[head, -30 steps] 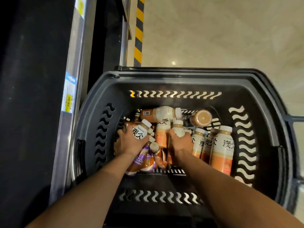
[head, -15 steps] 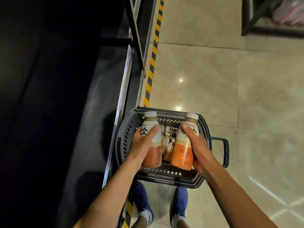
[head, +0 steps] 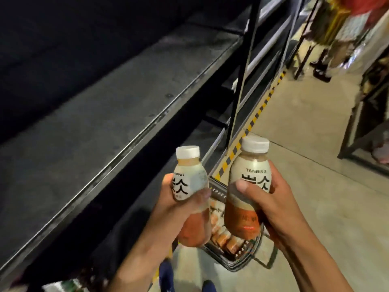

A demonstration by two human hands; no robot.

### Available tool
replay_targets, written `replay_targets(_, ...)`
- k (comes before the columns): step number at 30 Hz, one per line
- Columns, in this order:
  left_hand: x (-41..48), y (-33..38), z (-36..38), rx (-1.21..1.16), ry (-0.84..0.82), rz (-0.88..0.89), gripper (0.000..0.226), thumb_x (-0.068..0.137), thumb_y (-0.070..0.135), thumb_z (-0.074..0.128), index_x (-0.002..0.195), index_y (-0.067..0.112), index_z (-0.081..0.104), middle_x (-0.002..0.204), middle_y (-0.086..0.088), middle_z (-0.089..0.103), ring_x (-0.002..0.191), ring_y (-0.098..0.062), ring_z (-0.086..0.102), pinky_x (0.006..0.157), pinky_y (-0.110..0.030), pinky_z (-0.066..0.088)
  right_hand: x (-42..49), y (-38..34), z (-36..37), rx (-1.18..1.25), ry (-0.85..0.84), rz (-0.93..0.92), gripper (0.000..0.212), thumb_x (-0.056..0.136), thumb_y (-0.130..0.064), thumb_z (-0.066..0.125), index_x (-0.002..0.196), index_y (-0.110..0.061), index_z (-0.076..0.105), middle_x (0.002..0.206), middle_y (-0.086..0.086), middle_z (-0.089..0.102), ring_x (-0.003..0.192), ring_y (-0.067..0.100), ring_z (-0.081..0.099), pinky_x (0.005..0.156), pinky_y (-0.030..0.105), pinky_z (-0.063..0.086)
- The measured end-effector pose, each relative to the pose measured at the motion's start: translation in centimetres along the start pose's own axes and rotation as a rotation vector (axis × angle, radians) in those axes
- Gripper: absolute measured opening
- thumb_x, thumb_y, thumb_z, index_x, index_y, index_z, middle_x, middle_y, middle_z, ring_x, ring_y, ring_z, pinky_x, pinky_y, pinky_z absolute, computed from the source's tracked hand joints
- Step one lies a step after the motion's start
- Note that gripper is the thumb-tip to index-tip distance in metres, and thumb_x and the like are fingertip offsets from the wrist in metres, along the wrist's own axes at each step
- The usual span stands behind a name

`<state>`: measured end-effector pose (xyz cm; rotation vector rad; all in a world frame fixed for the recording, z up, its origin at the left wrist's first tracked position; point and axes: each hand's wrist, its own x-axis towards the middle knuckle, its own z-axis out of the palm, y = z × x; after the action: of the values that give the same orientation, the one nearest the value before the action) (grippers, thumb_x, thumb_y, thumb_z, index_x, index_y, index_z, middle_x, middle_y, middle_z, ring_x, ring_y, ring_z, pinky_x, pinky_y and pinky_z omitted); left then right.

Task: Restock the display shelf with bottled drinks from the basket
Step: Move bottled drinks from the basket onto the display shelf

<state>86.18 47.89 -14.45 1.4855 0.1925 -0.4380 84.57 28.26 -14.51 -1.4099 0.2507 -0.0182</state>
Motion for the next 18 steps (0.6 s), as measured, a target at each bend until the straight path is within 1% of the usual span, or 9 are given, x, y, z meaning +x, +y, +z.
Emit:
replay_targets(3, -5.0, 3.1, -3.1, 0.000, 0.140, 0.122, 0.053, 0.068, 0.029, 0.087, 0.110, 0.016, 0.057, 0.092, -0.011, 0.072, 0.078, -0.018, 0.069, 0.066, -0.026, 0.056, -1.1, -3.3, 4.8, -0.046, -0.116, -0.081, 0.041, 0.055, -0.043, 0.078, 0.094, -0.037, 0.069, 0.088, 0.007, 0.073, 0.075, 0.021, 0.070, 0.063, 0.033, 0.057)
replay_targets(5, -8.3, 4.9, -5.4, 0.012, 0.238, 0.182, 0.044, 0.076, 0.025, 0.084, 0.110, 0.018, 0.057, 0.089, -0.014, 0.071, 0.074, -0.020, 0.067, 0.062, -0.024, 0.054, -2.0, -4.9, 8.6, -0.072, -0.209, -0.141, 0.043, 0.056, -0.045, 0.076, 0.097, -0.034, 0.068, 0.086, 0.004, 0.073, 0.073, 0.017, 0.068, 0.060, 0.029, 0.055)
replay_targets(7, -11.8, 6.2, -7.9, 0.012, 0.365, 0.243, 0.040, 0.077, 0.025, 0.081, 0.110, 0.022, 0.058, 0.089, -0.007, 0.072, 0.074, -0.017, 0.069, 0.061, -0.021, 0.054, -3.5, -6.3, 12.8, -0.095, -0.312, -0.199, 0.049, 0.058, -0.046, 0.073, 0.103, -0.030, 0.064, 0.085, -0.002, 0.072, 0.071, 0.010, 0.066, 0.059, 0.024, 0.053)
replay_targets(9, -15.4, 7.0, -10.5, 0.011, 0.486, 0.304, 0.046, 0.074, 0.031, 0.085, 0.112, 0.025, 0.058, 0.093, 0.000, 0.073, 0.079, -0.012, 0.071, 0.062, -0.019, 0.053, -5.5, -7.3, 17.2, -0.102, -0.410, -0.235, 0.053, 0.057, -0.047, 0.072, 0.106, -0.030, 0.062, 0.086, -0.008, 0.072, 0.073, 0.006, 0.066, 0.061, 0.021, 0.052)
replay_targets(12, -21.5, 7.3, -14.5, 0.006, 0.647, 0.377, 0.055, 0.066, 0.041, 0.081, 0.114, 0.030, 0.056, 0.099, 0.002, 0.073, 0.087, -0.012, 0.072, 0.068, -0.024, 0.055, -9.6, -8.1, 23.5, -0.081, -0.597, -0.211, 0.057, 0.059, -0.046, 0.075, 0.112, -0.027, 0.064, 0.095, 0.001, 0.074, 0.082, 0.017, 0.070, 0.069, 0.034, 0.055)
replay_targets(13, -23.8, 7.2, -15.9, -0.001, 0.703, 0.393, 0.055, 0.065, 0.043, 0.081, 0.113, 0.031, 0.056, 0.099, 0.003, 0.073, 0.087, -0.012, 0.072, 0.069, -0.027, 0.056, -11.3, -8.4, 25.6, -0.078, -0.670, -0.202, 0.058, 0.060, -0.047, 0.075, 0.113, -0.026, 0.064, 0.096, 0.003, 0.074, 0.084, 0.019, 0.071, 0.069, 0.035, 0.055)
replay_targets(16, -30.8, 6.2, -19.8, -0.033, 0.873, 0.426, 0.058, 0.062, 0.048, 0.086, 0.110, 0.033, 0.058, 0.097, 0.005, 0.073, 0.088, -0.012, 0.072, 0.075, -0.035, 0.058, -17.0, -8.9, 31.3, -0.081, -0.856, -0.199, 0.059, 0.061, -0.048, 0.075, 0.114, -0.024, 0.064, 0.097, 0.003, 0.074, 0.085, 0.019, 0.072, 0.069, 0.029, 0.055)
replay_targets(18, -35.7, 5.3, -22.3, -0.051, 0.984, 0.447, 0.059, 0.058, 0.051, 0.084, 0.108, 0.035, 0.058, 0.096, 0.007, 0.073, 0.088, -0.010, 0.072, 0.074, -0.034, 0.056, -21.4, -8.7, 34.9, -0.071, -0.947, -0.196, 0.058, 0.061, -0.048, 0.074, 0.113, -0.024, 0.064, 0.097, 0.003, 0.074, 0.087, 0.019, 0.072, 0.070, 0.030, 0.055)
